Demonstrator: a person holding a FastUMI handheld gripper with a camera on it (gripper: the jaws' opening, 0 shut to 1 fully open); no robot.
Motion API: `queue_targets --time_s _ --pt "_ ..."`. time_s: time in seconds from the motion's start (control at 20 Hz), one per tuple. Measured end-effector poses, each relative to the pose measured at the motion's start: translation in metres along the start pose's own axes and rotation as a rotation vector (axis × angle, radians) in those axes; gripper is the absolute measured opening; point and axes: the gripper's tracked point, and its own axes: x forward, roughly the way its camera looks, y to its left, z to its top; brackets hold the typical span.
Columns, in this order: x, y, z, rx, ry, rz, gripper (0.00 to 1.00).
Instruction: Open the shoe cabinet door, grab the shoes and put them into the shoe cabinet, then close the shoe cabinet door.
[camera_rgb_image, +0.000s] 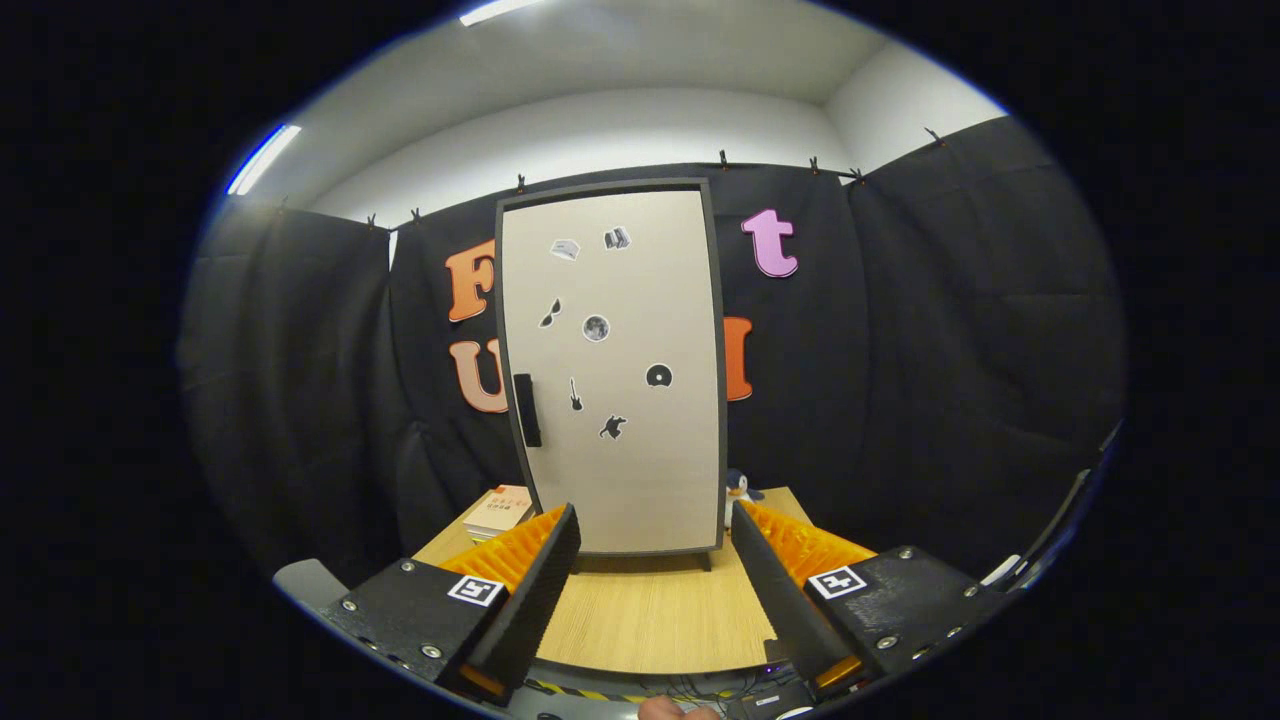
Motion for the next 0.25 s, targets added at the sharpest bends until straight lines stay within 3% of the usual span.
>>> queue_targets --time_s 0.25 --pt "-0.0036 -0.0036 0.0036 -0.039 -0.028 -0.004 0.95"
